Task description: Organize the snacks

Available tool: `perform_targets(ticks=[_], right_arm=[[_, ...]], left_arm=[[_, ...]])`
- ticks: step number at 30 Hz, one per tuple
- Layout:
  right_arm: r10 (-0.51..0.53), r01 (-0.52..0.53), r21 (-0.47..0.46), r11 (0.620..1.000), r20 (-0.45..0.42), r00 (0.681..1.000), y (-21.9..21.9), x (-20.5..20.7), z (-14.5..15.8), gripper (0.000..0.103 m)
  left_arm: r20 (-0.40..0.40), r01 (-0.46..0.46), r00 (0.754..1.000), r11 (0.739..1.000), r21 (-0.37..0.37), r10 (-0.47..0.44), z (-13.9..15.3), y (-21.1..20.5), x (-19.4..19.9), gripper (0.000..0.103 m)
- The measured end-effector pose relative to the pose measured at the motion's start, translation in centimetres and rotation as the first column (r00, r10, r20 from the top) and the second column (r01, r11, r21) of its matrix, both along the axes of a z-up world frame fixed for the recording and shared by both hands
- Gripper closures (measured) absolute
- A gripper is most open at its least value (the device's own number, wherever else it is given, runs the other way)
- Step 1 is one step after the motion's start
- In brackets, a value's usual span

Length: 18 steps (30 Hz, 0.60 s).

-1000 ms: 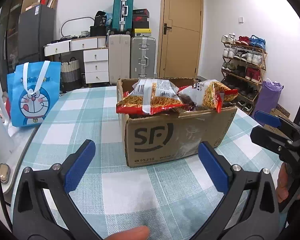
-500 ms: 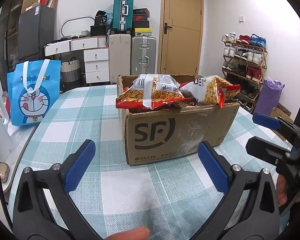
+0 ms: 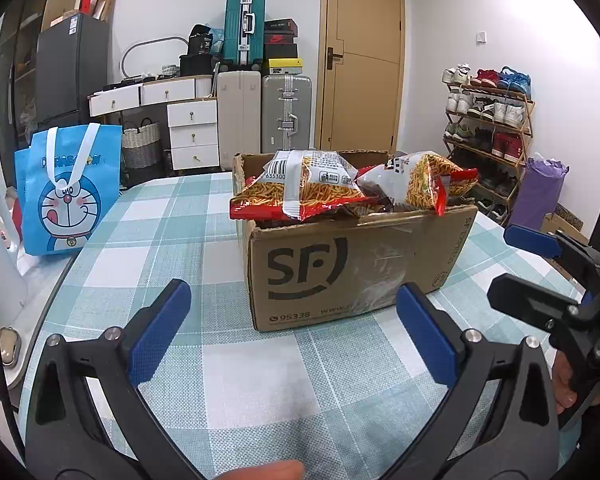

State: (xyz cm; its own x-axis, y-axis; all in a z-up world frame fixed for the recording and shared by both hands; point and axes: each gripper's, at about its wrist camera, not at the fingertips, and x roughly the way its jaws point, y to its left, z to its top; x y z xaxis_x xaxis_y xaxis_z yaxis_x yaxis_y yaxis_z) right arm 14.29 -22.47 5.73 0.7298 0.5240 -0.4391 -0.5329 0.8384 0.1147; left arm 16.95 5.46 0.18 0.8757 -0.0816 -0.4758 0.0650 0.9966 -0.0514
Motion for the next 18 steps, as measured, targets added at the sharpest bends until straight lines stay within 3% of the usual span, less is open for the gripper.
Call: perform_targets(ticks=[18], right_arm=[[-0.005,0.005,-0.001,1.0,0.001,1.0,-0.02,-0.13,-0.11,0.0]], left_arm=[[-0.003,-0.001,1.0,1.0,0.0,0.001,-0.07,0.01,0.04,0.001]])
